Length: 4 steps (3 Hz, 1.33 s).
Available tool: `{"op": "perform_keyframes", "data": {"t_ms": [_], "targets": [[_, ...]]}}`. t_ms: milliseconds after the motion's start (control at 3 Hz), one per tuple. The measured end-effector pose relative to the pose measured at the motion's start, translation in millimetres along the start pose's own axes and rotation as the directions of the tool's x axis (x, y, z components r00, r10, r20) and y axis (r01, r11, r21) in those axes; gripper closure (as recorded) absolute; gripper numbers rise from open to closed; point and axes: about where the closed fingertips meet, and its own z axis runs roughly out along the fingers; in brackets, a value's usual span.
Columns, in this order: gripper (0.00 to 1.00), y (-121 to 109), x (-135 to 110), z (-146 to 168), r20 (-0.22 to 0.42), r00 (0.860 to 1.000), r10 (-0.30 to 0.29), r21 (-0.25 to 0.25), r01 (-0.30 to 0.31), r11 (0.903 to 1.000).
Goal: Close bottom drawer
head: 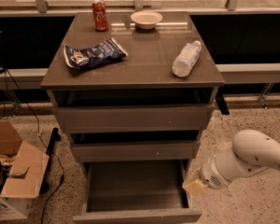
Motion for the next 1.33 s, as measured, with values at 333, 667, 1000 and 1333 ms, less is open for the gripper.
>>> {"op": "perform_keyframes", "data": {"t_ms": [333, 667, 1000, 1333], "targets": [[1.00, -10, 28, 33, -0.020, 1.000, 0.012, -0.029, -0.012, 0.9995], [1.00, -22, 60, 71, -0.024, 0.999, 0.034, -0.055, -0.035, 0.9978], [1.00, -44, 91, 105, 0.000, 0.996, 0.093, -0.080, -0.093, 0.9925], [1.00, -64, 125, 150, 0.015, 0.985, 0.171, -0.121, -0.168, 0.9784]]}}
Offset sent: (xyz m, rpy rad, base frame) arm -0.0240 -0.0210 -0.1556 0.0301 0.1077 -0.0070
